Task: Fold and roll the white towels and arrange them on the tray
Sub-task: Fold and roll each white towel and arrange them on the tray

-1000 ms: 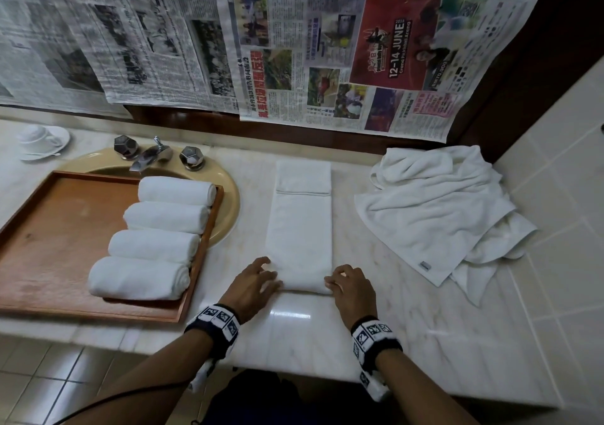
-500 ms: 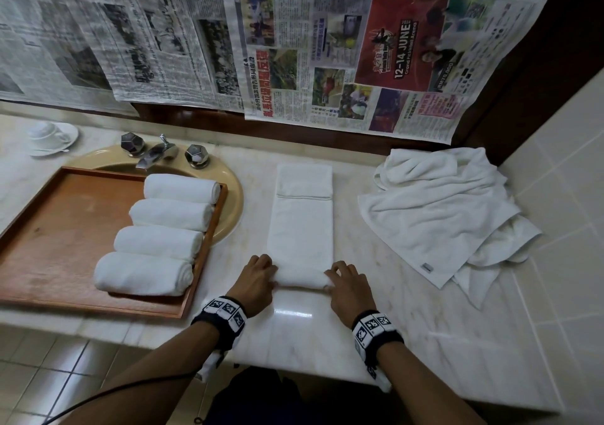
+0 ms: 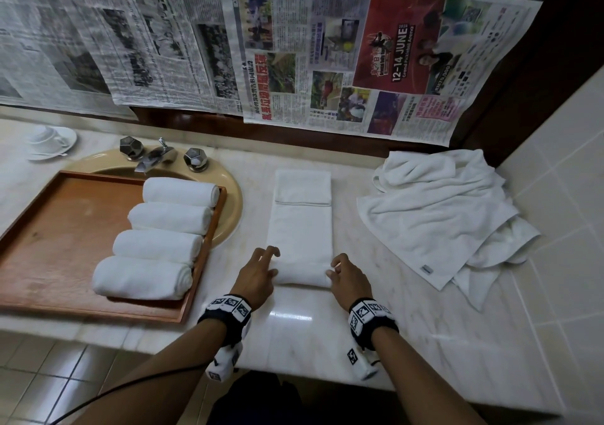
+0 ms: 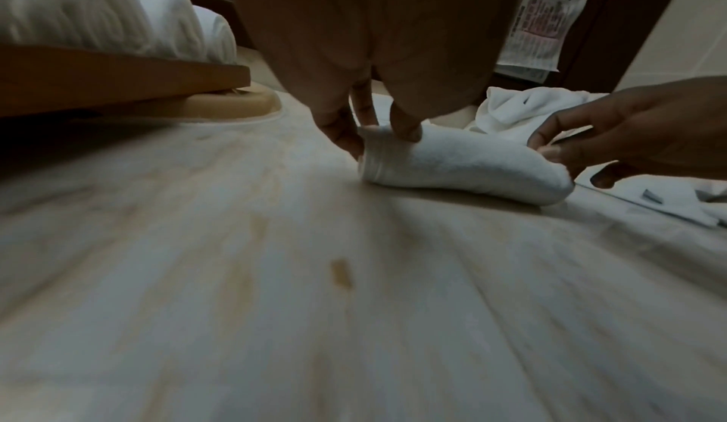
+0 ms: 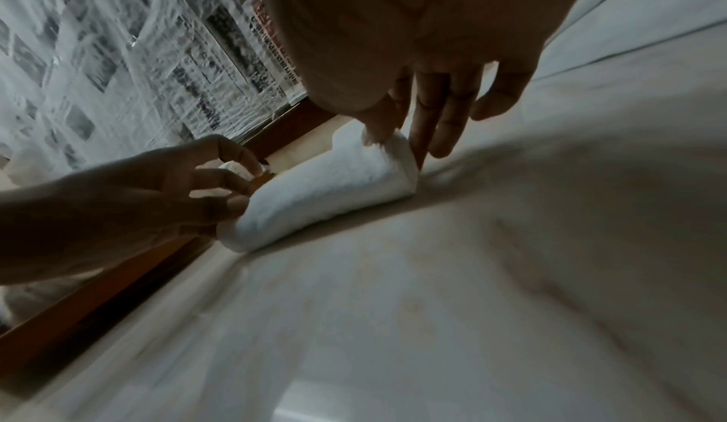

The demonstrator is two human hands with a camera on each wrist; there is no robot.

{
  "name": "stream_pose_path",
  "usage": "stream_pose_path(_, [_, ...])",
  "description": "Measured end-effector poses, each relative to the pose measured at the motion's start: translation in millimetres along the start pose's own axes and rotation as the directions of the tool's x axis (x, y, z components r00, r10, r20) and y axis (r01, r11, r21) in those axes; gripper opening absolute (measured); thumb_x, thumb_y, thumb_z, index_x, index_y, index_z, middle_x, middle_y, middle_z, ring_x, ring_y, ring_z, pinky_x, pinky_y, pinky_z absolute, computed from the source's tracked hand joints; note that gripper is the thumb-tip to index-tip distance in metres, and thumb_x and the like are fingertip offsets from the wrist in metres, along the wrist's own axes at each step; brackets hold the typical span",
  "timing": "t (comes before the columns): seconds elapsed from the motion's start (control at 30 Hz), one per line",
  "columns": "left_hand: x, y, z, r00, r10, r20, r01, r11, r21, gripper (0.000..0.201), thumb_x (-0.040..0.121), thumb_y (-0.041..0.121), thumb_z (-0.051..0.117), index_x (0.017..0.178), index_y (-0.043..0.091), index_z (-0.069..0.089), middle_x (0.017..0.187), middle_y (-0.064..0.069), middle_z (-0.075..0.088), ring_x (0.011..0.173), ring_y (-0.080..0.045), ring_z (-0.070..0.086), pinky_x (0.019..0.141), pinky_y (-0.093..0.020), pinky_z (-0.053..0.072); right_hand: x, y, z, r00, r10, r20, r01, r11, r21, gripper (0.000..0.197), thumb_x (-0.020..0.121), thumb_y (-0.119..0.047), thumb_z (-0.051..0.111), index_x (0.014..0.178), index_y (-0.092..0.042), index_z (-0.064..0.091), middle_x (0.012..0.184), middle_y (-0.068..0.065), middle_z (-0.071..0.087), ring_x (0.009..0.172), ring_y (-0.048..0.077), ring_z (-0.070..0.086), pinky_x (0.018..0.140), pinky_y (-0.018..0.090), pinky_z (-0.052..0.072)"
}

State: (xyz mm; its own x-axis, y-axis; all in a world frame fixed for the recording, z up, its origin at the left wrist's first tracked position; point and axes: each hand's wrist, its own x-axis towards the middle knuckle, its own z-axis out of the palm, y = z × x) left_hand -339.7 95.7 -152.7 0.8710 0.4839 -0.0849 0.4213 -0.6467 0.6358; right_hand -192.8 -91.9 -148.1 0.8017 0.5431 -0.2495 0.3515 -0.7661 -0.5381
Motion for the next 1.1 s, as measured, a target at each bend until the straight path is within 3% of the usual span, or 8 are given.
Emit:
stream_pose_path(0.17, [-2.6, -9.4, 6.4, 0.996, 0.07, -0.059, -0.066, 0.996, 0.06, 0.017, 0.094, 0.014, 0.057, 0.104, 0.017, 0.07, 0.12, -0.005, 0.058, 0.087, -0.031, 0.064, 0.074, -0.03, 0.047, -7.6, 6.9, 13.1, 0.963, -0.2, -0.183, 0.187, 0.978, -0.09, 0.008, 0.092, -0.015, 0.058, 0.087, -0.022, 0.059, 0.098, -0.005, 0.057, 0.087, 0.022, 0.058, 0.068, 0.037, 0.048])
stream_pose_path(0.27, [-15.0, -18.3, 11.9, 0.992, 0.129, -0.004, -0.124, 0.959, 0.255, 0.03, 0.092, 0.039, 0.051, 0.116, 0.026, 0.063, 0.13, -0.006, 0.054, 0.106, -0.033, 0.055, 0.081, -0.041, 0.05, -18.4, 17.4, 18.9, 0.901, -0.354, -0.25, 0.311, 0.93, -0.195, 0.013, 0.09, -0.035, 0.059, 0.086, -0.025, 0.064, 0.101, -0.008, 0.063, 0.084, 0.02, 0.057, 0.064, 0.036, 0.047])
stream_pose_path(0.37, [-16.0, -17.1, 8.8, 0.991, 0.117, 0.07, -0.136, 0.885, 0.445, 0.055, 0.077, 0.056, 0.064, 0.126, 0.032, 0.055, 0.14, -0.003, 0.046, 0.12, -0.03, 0.044, 0.091, -0.05, 0.045, -25.3, 23.4, 21.4, 0.876, -0.439, -0.199, 0.365, 0.874, -0.322, 0.027, 0.083, -0.044, 0.068, 0.101, -0.025, 0.066, 0.115, -0.005, 0.064, 0.089, 0.021, 0.058, 0.065, 0.035, 0.047])
stream_pose_path(0.47, [-1.5, -13.0, 3.6, 0.99, 0.088, 0.106, -0.13, 0.852, 0.507, 0.064, 0.064, 0.048, 0.082, 0.12, 0.028, 0.061, 0.135, -0.009, 0.049, 0.117, -0.032, 0.045, 0.089, -0.051, 0.046, -19.9, 20.9, 22.3, 0.917, -0.383, -0.114, 0.328, 0.884, -0.333, 0.054, 0.062, -0.031, 0.089, 0.11, -0.02, 0.067, 0.12, 0.001, 0.063, 0.094, 0.023, 0.061, 0.068, 0.036, 0.049])
stream_pose_path(0.57, [11.3, -3.9, 1.5, 0.991, 0.069, 0.117, -0.122, 0.829, 0.545, 0.052, 0.056, 0.019, 0.085, 0.104, 0.021, 0.066, 0.117, -0.007, 0.051, 0.103, -0.03, 0.046, 0.079, -0.045, 0.046, -5.7, 13.6, 22.5, 0.935, -0.331, -0.127, 0.281, 0.911, -0.303, 0.056, 0.051, -0.006, 0.088, 0.101, -0.02, 0.066, 0.118, 0.002, 0.059, 0.095, 0.023, 0.056, 0.066, 0.033, 0.047])
stream_pose_path(0.7, [14.4, 1.6, 2.8, 0.985, 0.055, 0.163, -0.124, 0.883, 0.453, 0.039, 0.079, 0.005, 0.058, 0.117, 0.014, 0.056, 0.123, -0.005, 0.041, 0.113, -0.028, 0.04, 0.082, -0.037, 0.031, 4.5, 14.3, 21.7, 0.949, -0.3, -0.098, 0.274, 0.937, -0.216, 0.048, 0.061, 0.005, 0.076, 0.102, -0.019, 0.066, 0.114, -0.002, 0.055, 0.096, 0.022, 0.054, 0.064, 0.033, 0.048])
stream_pose_path(0.9, [3.9, -16.7, -7.9, 0.974, 0.076, 0.213, -0.096, 0.992, 0.084, 0.049, 0.085, 0.003, 0.058, 0.131, 0.02, 0.052, 0.118, -0.003, 0.051, 0.106, -0.023, 0.05, 0.088, -0.036, 0.043, 8.0, 19.5, 4.3, 0.955, -0.257, 0.147, 0.274, 0.955, -0.11, 0.038, 0.087, -0.031, 0.069, 0.122, -0.018, 0.061, 0.12, -0.005, 0.057, 0.109, 0.017, 0.055, 0.094, 0.03, 0.041])
stream_pose_path(1.1, [6.0, -15.7, -10.6, 0.993, 0.028, 0.116, -0.021, 0.998, -0.063, 0.028, 0.087, 0.011, 0.062, 0.105, 0.026, 0.049, 0.092, 0.002, 0.061, 0.082, -0.021, 0.054, 0.076, -0.04, 0.045, 13.2, 19.0, -0.4, 0.987, -0.117, 0.109, 0.094, 0.975, 0.199, 0.032, 0.085, -0.025, 0.072, 0.111, -0.022, 0.054, 0.1, -0.007, 0.061, 0.089, 0.015, 0.06, 0.081, 0.027, 0.046])
